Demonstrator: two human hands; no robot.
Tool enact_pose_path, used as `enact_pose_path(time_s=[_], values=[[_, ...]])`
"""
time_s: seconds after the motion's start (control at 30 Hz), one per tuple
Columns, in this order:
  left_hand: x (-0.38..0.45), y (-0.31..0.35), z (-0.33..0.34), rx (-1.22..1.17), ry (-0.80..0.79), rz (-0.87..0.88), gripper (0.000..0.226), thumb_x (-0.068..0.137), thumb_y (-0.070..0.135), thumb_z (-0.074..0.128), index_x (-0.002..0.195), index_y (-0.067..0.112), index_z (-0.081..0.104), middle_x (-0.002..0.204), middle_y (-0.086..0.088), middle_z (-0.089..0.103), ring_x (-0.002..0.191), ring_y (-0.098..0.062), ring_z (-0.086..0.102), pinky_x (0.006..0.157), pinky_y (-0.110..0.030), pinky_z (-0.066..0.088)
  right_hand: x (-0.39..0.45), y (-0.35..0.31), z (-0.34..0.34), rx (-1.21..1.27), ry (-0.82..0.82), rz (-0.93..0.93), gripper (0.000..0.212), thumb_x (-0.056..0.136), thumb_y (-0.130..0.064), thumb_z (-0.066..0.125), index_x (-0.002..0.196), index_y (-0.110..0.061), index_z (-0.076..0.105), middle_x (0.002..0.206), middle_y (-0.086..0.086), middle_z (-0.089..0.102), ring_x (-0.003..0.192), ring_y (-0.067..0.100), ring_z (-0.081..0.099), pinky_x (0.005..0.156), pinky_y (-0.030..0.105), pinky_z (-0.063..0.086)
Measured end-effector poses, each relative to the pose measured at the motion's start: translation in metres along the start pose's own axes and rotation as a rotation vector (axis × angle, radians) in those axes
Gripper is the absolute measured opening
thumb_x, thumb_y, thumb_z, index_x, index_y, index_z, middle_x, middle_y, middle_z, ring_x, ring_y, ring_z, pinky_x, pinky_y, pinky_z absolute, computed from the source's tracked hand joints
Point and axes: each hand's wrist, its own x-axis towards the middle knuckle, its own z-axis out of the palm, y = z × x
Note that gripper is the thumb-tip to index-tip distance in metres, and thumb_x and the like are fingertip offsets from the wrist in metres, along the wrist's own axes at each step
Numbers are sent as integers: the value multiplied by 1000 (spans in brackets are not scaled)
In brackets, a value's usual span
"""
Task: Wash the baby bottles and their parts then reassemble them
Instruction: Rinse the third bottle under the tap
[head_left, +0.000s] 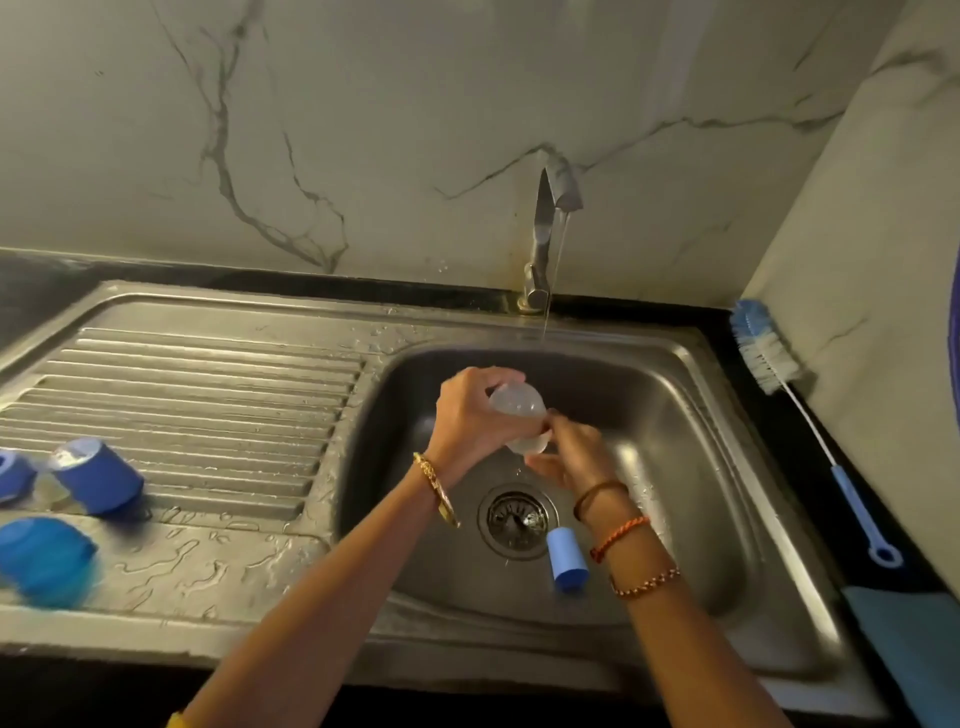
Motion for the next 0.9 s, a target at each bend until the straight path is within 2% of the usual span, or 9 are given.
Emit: enact_pose_path(time_s=[0.13, 0.2, 0.27, 0.4, 0.5, 0.67, 0.77, 0.83, 0.9], values=[[6, 3, -17, -55, 1, 78, 58, 63, 31, 83, 117, 19, 63, 114, 4, 59, 102, -10, 54, 88, -25, 46, 2, -5, 3, 153, -26, -75, 28, 96, -22, 46, 112, -1, 56, 95, 14, 61, 71, 22, 60, 55, 22, 54], [6, -4, -21, -131, -76, -3, 53, 70, 26, 79, 118, 15, 62, 117, 0, 61, 105, -14, 57, 91, -30, 49, 0, -8, 14, 129, -54, 17, 35, 97, -24, 44, 117, 2, 54, 107, 19, 58, 75, 24, 59, 61, 27, 55], [4, -11, -29, -246, -118, -86, 40, 80, 21, 71, 118, 12, 62, 116, -4, 62, 103, -17, 60, 86, -36, 54, -1, -10, 25, 63, -67, 54, 40, 96, -32, 46, 117, 0, 55, 111, 20, 59, 78, 24, 60, 70, 32, 53], [10, -18, -70, -440, -142, -178, 26, 91, 14, 55, 115, 4, 61, 102, -4, 62, 92, -14, 61, 68, -25, 58, -17, -23, 52, 6, -176, -42, 37, 90, -53, 43, 95, -19, 59, 107, 13, 62, 83, 21, 64, 77, 33, 54], [21, -22, -119, -497, -150, -201, 25, 90, 17, 57, 110, 2, 62, 92, -3, 64, 85, -14, 62, 64, -22, 58, -34, -40, 84, -103, -238, -171, 35, 88, -54, 42, 94, -22, 55, 104, 10, 62, 85, 19, 63, 87, 37, 52], [27, -61, -219, -431, -178, -206, 26, 87, 23, 63, 102, 2, 64, 93, -9, 65, 79, -16, 62, 74, -27, 57, -51, -54, 178, -136, -245, -201, 37, 90, -52, 42, 106, -20, 49, 94, 4, 58, 76, 19, 62, 67, 29, 54], [24, -99, -282, -371, -122, -217, 22, 87, 22, 63, 95, 2, 65, 89, -11, 63, 77, -19, 60, 80, -34, 54, -62, -51, 254, -183, -275, -239, 36, 92, -51, 39, 108, -20, 46, 99, 5, 55, 78, 19, 60, 63, 28, 53], [22, -128, -327, -328, -57, -234, 27, 87, 23, 63, 99, -2, 65, 90, -14, 63, 73, -20, 61, 77, -33, 55, -68, -48, 309, -215, -301, -269, 37, 92, -53, 39, 106, -20, 47, 104, 10, 56, 80, 20, 60, 61, 26, 53], [18, -156, -369, -310, -21, -249, 30, 88, 23, 61, 102, -3, 63, 85, -12, 64, 60, -13, 64, 66, -24, 57, -74, -45, 357, -202, -350, -251, 38, 91, -53, 39, 97, -17, 50, 100, 13, 57, 77, 20, 61, 58, 26, 54]])
